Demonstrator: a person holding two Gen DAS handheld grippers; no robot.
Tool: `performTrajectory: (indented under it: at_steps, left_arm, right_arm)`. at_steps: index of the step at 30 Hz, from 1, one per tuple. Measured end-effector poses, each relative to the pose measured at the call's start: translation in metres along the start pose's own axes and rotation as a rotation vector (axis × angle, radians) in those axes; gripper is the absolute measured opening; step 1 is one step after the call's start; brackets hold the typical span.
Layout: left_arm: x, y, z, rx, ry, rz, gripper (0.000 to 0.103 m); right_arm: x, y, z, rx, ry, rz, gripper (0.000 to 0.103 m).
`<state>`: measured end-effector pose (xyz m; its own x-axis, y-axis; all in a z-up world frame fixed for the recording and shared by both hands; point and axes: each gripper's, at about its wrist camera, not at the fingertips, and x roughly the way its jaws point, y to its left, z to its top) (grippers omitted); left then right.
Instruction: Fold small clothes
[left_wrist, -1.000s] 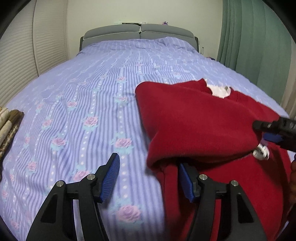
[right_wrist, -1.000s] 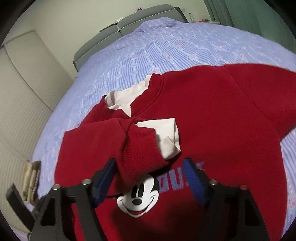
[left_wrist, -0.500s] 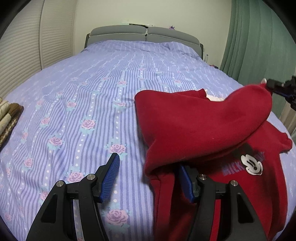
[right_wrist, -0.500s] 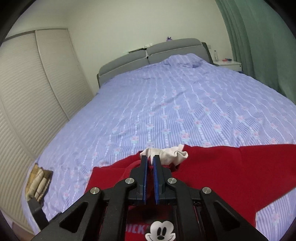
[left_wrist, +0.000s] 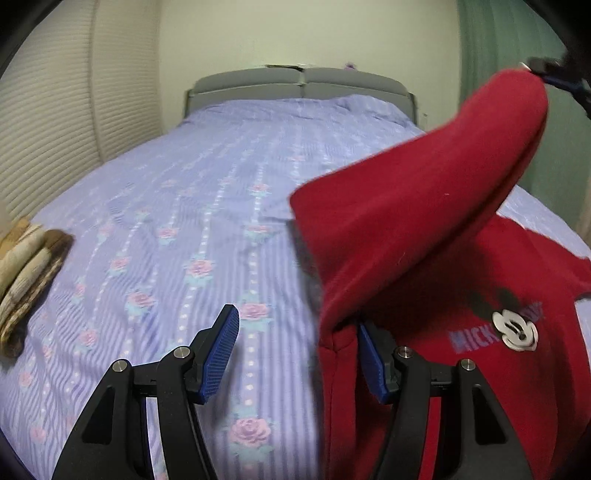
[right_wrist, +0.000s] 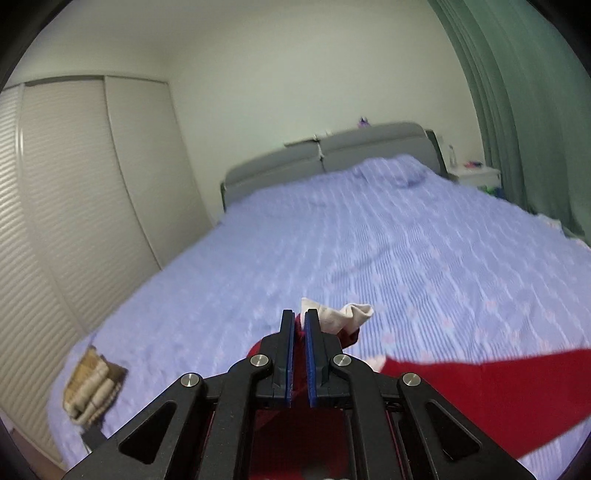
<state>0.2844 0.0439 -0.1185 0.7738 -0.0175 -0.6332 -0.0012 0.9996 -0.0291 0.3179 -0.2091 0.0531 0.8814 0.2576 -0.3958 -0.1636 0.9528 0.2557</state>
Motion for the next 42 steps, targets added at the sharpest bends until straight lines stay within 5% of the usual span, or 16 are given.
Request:
performTrajectory:
  at_steps: [2, 6, 10, 11, 13, 14, 22, 26, 30, 32, 33, 36, 42]
  left_arm:
    - [0.005, 0.009, -0.001, -0.041, 0.021, 0.049, 0.059]
    - [0.021, 0.033, -0.009, -0.147, 0.112, -0.032, 0.060]
    - [0.013, 0.014, -0.009, -0.025, 0.063, 0.038, 0.060]
    - [0.013, 0.013, -0.009, -0.012, 0.059, 0.044, 0.060]
    - [0.015, 0.016, -0.010, -0.009, 0.062, 0.039, 0.060]
    - [0.014, 0.017, -0.010, -0.013, 0.063, 0.033, 0.060]
    - [0.009, 0.019, -0.013, -0.002, 0.060, 0.024, 0.060]
    - [0.007, 0.016, -0.013, 0.030, 0.053, 0.035, 0.060]
    - [0.008, 0.014, -0.012, 0.040, 0.054, 0.039, 0.060]
    - [0.007, 0.014, -0.012, 0.044, 0.050, 0.037, 0.060]
    - [0.006, 0.013, -0.012, 0.045, 0.050, 0.039, 0.060]
    - [0.002, 0.011, -0.010, 0.043, 0.034, 0.049, 0.062]
    - [0.005, 0.010, -0.016, -0.028, 0.044, 0.076, 0.067]
  right_arm:
    - [0.000, 0.001, 0.000, -0.029, -0.004, -0.014, 0.001]
    - [0.012, -0.022, -0.016, -0.046, 0.023, -0.115, 0.001]
    - [0.025, -0.038, -0.050, 0.016, 0.135, -0.118, 0.004]
    - [0.025, -0.038, -0.063, 0.026, 0.158, -0.109, 0.010]
    - [0.023, -0.038, -0.085, 0.035, 0.210, -0.092, 0.055]
    - [0.021, -0.039, -0.095, 0.053, 0.224, -0.082, 0.059]
    - [0.018, -0.060, -0.174, 0.349, 0.386, -0.010, 0.059]
    - [0.024, -0.054, -0.179, 0.360, 0.355, 0.015, 0.059]
    - [0.052, -0.053, -0.182, 0.386, 0.427, 0.016, 0.059]
    - [0.056, -0.053, -0.179, 0.399, 0.405, 0.017, 0.051]
    - [0.059, -0.055, -0.178, 0.413, 0.389, 0.022, 0.037]
    - [0.062, -0.052, -0.168, 0.377, 0.378, 0.013, 0.025]
    - [0.040, -0.032, -0.125, 0.081, 0.233, -0.100, 0.024]
